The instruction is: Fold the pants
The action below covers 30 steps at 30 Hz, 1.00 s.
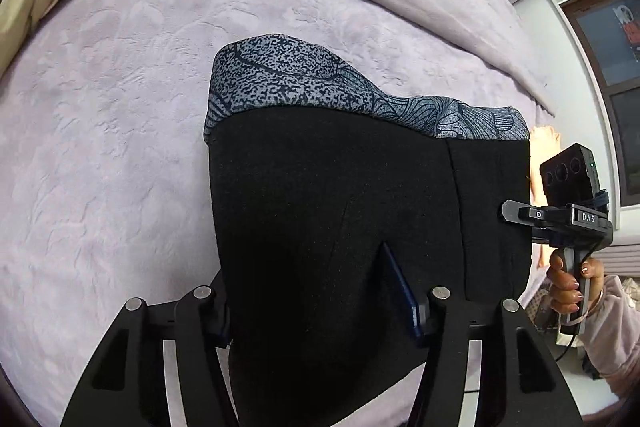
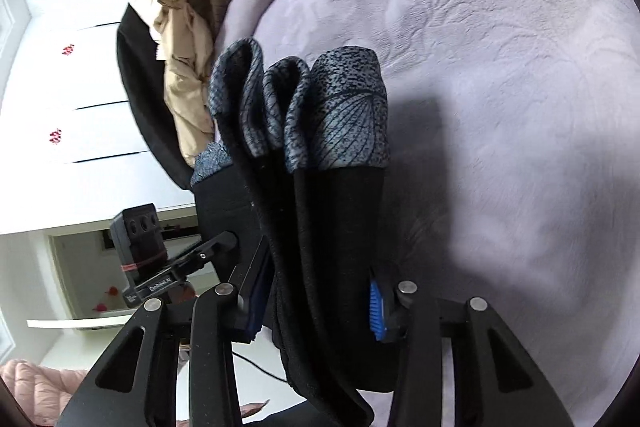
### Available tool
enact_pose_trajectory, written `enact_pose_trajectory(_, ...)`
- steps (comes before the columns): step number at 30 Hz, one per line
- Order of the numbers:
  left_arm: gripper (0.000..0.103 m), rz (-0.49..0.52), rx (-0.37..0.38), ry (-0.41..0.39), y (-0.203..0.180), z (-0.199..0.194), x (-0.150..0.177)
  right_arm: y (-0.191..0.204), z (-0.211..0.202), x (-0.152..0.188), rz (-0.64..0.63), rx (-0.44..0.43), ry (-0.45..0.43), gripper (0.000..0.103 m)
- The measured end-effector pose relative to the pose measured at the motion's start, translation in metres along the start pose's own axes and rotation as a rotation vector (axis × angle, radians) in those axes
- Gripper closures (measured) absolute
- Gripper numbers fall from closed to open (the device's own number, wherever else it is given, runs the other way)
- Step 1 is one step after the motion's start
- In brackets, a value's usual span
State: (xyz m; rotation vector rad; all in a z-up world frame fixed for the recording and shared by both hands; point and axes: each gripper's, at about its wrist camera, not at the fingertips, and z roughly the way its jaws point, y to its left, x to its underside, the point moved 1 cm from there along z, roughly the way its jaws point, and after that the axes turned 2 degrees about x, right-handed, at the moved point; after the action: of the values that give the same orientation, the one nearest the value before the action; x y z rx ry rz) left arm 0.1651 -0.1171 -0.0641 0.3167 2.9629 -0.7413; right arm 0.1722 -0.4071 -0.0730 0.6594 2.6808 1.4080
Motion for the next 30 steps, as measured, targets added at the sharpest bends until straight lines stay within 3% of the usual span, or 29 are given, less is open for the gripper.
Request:
enact_pose_trajectory(5, 0.042, 0.005, -0.013, -0.007, -0.002, -0.029, 0.023, 0.016, -0.003, 0.034, 0.007, -0.049, 0.006, 0.060)
enact_pose_trajectory(7, 0.041, 0.001, -0.036, 0.004, 0.006, -0.029, 0.029, 0.019, 0.002, 0.044, -0.003, -0.033, 0.006, 0.060)
enact_pose_trajectory(9, 0.035, -0.012, -0.108, 0.027, 0.014, -0.014, 0.037, 0.014, 0.014, 0.051, 0.006, 0.013, 0.009, 0.060)
enact_pose_trajectory(11, 0.033, -0.036, -0.222, 0.062, 0.026, 0.009, 0.043, 0.002, 0.029, 0.053, 0.029, 0.102, 0.029, 0.059)
enact_pose_trajectory(12, 0.019, -0.057, -0.230, 0.063, 0.032, 0.015, 0.044, -0.004, 0.036, 0.054, 0.030, 0.181, 0.040, 0.052)
enact_pose_trajectory(14, 0.009, -0.101, -0.229, 0.046, 0.037, 0.012, 0.044, -0.007, 0.036, 0.054, 0.032, 0.280, 0.041, 0.041)
enact_pose_trajectory(19, 0.009, -0.113, -0.341, 0.015, 0.019, -0.004, 0.047, 0.023, 0.007, 0.054, -0.105, 0.539, -0.001, 0.040)
enact_pose_trajectory(20, 0.009, -0.122, -0.358, 0.008, 0.014, -0.008, 0.047, 0.032, 0.001, 0.053, -0.130, 0.551, -0.026, 0.042)
enact_pose_trajectory(24, 0.009, -0.146, -0.392, -0.038, -0.001, -0.025, 0.050, 0.067, -0.020, 0.047, -0.199, 0.481, -0.142, 0.072)
enact_pose_trajectory(27, 0.009, -0.133, -0.414, -0.050, -0.021, -0.030, 0.053, 0.088, -0.010, 0.047, -0.260, 0.471, -0.133, 0.074)
enact_pose_trajectory(30, 0.009, -0.102, -0.447, -0.057, -0.046, -0.029, 0.068, 0.090, 0.014, 0.058, -0.295, 0.536, -0.074, 0.074)
